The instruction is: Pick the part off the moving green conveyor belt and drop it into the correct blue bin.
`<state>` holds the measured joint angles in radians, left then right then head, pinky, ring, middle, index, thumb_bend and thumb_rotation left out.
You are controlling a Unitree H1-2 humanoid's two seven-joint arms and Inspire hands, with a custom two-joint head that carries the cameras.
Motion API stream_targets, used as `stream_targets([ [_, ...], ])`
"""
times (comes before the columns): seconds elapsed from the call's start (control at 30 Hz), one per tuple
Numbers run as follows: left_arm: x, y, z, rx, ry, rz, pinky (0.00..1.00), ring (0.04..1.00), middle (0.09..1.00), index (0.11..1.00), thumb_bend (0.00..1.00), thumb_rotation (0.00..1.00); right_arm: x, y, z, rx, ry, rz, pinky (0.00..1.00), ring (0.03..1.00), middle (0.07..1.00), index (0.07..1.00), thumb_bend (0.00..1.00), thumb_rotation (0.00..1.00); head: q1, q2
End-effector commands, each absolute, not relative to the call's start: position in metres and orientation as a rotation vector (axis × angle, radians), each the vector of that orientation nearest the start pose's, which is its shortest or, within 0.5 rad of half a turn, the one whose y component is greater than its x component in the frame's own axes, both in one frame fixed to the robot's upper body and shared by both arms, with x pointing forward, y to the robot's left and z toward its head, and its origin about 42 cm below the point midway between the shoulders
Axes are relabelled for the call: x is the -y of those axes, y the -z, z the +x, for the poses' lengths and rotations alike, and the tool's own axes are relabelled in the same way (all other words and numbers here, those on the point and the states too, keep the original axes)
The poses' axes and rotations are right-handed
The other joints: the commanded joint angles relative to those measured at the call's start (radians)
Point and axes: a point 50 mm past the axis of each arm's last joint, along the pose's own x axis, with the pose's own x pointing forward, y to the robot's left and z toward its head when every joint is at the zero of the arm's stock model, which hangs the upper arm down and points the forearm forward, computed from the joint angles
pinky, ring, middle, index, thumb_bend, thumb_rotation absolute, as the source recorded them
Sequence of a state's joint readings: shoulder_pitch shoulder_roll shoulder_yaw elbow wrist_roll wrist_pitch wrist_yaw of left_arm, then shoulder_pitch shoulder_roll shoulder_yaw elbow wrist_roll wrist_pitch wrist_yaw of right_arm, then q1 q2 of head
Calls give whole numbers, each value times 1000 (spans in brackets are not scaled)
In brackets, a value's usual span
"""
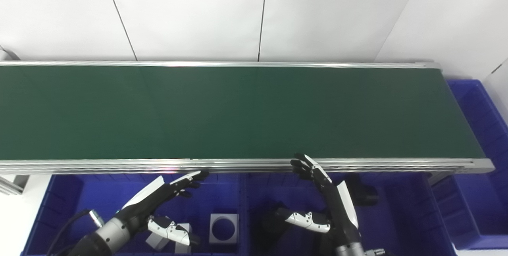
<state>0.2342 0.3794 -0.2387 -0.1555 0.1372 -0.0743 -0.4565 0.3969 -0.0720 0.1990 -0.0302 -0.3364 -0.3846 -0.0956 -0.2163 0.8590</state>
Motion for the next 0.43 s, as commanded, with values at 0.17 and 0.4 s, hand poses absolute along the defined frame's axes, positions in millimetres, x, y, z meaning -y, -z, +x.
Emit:
stream_targets([
  [0.17, -243, -70, 181, -7, 586, 174, 827, 858, 895, 916, 967, 255, 195, -55, 137, 75, -140, -315, 736, 779, 821, 869, 907, 475, 2, -12],
  [0.4, -243, -56, 174, -8, 473, 57, 837, 888, 916, 922, 923, 234, 198, -54, 134, 77, -144, -318, 736, 773, 816, 868, 904, 455, 9, -30],
])
